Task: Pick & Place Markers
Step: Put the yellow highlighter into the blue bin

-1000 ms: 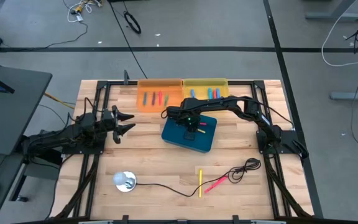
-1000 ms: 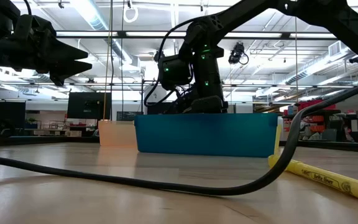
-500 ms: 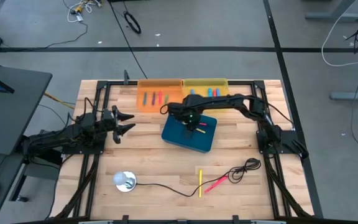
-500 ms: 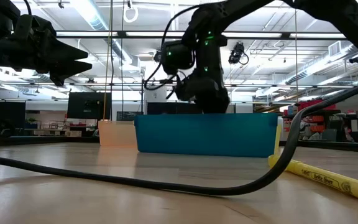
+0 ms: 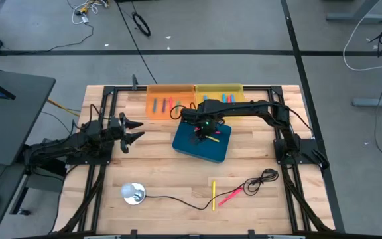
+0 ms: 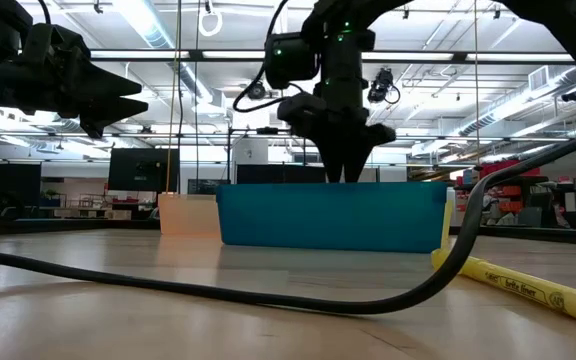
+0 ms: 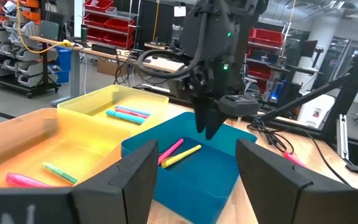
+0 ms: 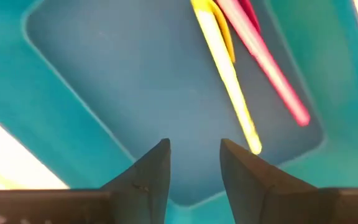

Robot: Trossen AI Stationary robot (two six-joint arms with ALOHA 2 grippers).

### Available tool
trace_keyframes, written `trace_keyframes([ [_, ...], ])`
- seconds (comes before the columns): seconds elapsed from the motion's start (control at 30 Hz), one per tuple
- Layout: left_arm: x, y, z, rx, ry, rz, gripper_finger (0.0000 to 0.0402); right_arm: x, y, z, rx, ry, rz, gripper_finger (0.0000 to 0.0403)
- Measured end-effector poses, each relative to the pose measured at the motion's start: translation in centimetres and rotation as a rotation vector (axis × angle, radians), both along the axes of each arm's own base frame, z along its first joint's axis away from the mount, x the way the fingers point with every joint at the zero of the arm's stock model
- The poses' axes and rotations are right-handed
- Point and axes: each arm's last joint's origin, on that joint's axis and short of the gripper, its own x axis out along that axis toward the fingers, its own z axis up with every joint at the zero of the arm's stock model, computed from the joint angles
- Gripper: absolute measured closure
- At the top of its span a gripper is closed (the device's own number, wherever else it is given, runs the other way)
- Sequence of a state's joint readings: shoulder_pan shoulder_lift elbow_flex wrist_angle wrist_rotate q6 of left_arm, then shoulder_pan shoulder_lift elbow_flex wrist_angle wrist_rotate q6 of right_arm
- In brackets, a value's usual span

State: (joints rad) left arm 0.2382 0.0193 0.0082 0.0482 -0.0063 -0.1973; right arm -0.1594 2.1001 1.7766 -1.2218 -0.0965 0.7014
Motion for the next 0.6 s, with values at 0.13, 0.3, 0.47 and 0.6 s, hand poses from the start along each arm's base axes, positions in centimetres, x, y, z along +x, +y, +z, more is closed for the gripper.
trace_keyframes([
  [0.13,0.0,0.0,0.0,0.0,0.0,0.0,0.0179,-0.2,0.5,0.6,0.005,0.005,-0.143,0.0263],
  [0.3,0.0,0.0,0.0,0.0,0.0,0.0,0.0179,-0.4,1.3,1.5,0.002,-0.002,-0.291,0.0263],
  [0.47,0.0,0.0,0.0,0.0,0.0,0.0,0.0179,-0.5,1.9,2.1,-0.026,-0.005,-0.431,0.0263],
  [0.6,0.0,0.0,0.0,0.0,0.0,0.0,0.0179,-0.5,2.6,2.1,-0.035,-0.003,-0.486,0.0263],
])
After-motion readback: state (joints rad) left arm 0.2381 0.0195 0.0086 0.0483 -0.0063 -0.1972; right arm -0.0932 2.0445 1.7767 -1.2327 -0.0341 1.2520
